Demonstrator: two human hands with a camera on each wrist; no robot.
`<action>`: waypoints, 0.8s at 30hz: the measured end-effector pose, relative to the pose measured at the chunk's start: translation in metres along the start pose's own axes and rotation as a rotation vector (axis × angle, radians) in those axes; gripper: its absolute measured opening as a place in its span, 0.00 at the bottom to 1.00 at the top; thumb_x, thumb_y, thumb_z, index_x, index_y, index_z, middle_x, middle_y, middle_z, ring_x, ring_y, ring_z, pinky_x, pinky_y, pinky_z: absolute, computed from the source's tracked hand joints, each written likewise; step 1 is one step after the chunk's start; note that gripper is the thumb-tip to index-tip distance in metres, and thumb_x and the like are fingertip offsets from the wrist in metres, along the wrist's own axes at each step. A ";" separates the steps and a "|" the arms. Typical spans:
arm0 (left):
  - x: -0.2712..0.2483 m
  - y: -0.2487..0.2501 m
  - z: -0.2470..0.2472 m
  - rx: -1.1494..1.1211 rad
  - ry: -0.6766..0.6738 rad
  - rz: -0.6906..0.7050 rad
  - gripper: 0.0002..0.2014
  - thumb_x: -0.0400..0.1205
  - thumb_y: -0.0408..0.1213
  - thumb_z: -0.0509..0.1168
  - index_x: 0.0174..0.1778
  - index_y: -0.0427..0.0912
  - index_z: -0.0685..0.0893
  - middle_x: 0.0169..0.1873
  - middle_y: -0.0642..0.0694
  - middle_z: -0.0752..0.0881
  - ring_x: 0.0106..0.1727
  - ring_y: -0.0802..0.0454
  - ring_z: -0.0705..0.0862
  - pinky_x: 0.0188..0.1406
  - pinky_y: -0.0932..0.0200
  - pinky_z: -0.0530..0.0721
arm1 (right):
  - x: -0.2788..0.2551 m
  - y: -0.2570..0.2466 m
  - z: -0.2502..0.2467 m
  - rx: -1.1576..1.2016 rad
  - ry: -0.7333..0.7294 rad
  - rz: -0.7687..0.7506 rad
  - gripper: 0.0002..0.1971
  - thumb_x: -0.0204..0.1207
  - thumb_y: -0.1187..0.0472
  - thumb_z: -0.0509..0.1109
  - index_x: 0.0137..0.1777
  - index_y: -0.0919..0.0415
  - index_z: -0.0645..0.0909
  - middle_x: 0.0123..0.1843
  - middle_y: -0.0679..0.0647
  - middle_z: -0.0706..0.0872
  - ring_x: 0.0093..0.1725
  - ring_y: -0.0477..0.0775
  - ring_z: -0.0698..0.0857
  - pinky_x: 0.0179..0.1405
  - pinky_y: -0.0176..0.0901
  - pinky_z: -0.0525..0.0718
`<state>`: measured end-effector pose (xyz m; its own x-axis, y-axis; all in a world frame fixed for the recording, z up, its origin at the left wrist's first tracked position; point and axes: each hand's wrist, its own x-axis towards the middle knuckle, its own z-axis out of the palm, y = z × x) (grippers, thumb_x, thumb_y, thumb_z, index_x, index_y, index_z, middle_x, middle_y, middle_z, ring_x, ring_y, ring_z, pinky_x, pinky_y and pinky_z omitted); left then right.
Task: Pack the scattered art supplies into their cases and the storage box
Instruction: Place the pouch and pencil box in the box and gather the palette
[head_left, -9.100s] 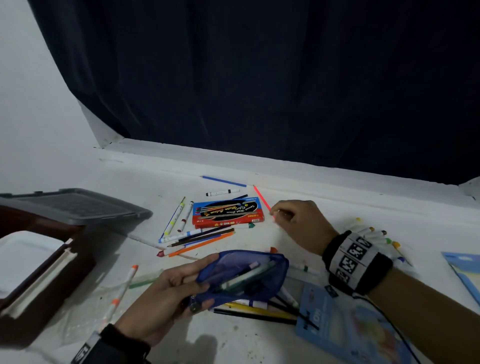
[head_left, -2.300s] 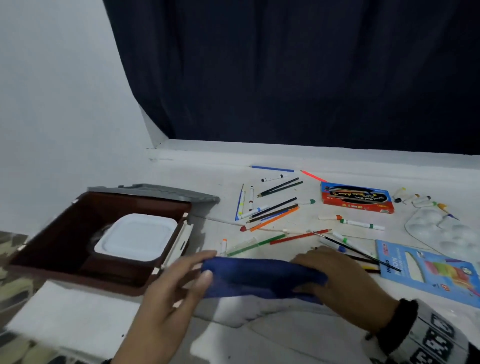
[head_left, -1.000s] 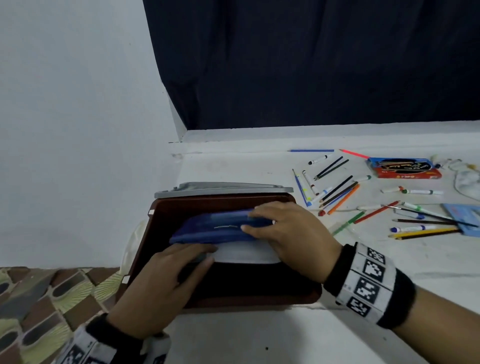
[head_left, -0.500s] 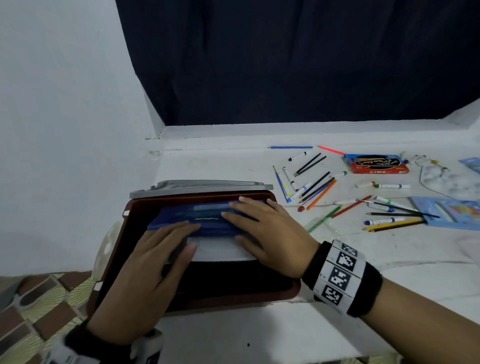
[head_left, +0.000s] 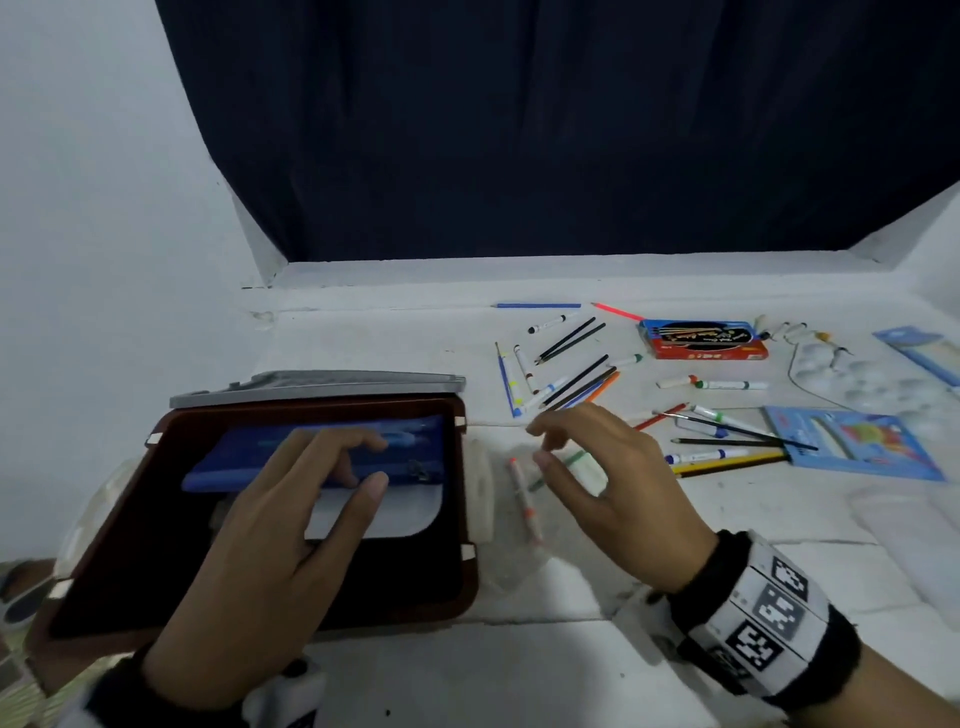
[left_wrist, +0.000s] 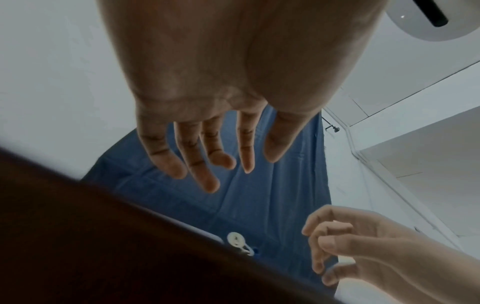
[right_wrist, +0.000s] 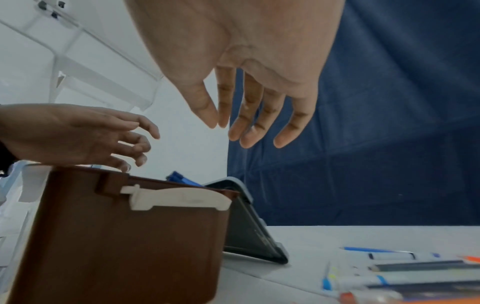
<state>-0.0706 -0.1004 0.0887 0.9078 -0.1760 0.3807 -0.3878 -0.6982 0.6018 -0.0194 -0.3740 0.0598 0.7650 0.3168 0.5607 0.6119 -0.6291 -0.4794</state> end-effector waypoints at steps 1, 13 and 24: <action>0.003 0.010 0.009 0.009 0.006 0.010 0.12 0.85 0.56 0.57 0.61 0.62 0.78 0.45 0.58 0.78 0.50 0.57 0.81 0.45 0.71 0.74 | -0.007 0.010 -0.010 0.003 0.002 0.009 0.08 0.81 0.61 0.70 0.58 0.54 0.82 0.45 0.44 0.81 0.47 0.46 0.81 0.48 0.46 0.81; 0.059 0.083 0.187 0.175 -0.140 -0.102 0.23 0.78 0.59 0.63 0.69 0.60 0.75 0.56 0.60 0.78 0.58 0.64 0.77 0.61 0.70 0.74 | -0.058 0.185 -0.144 -0.085 -0.278 0.162 0.07 0.81 0.52 0.67 0.57 0.43 0.80 0.43 0.38 0.82 0.44 0.42 0.82 0.43 0.43 0.82; 0.099 0.064 0.240 0.626 -0.486 -0.451 0.41 0.75 0.62 0.67 0.80 0.68 0.51 0.75 0.56 0.71 0.75 0.51 0.72 0.75 0.40 0.68 | 0.013 0.310 -0.170 -0.334 -0.538 0.280 0.12 0.81 0.52 0.66 0.63 0.48 0.77 0.52 0.46 0.82 0.46 0.48 0.79 0.47 0.43 0.78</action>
<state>0.0329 -0.3290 -0.0042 0.9747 0.0308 -0.2213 0.0489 -0.9959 0.0765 0.1461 -0.6861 0.0332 0.9311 0.3646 -0.0081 0.3485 -0.8961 -0.2747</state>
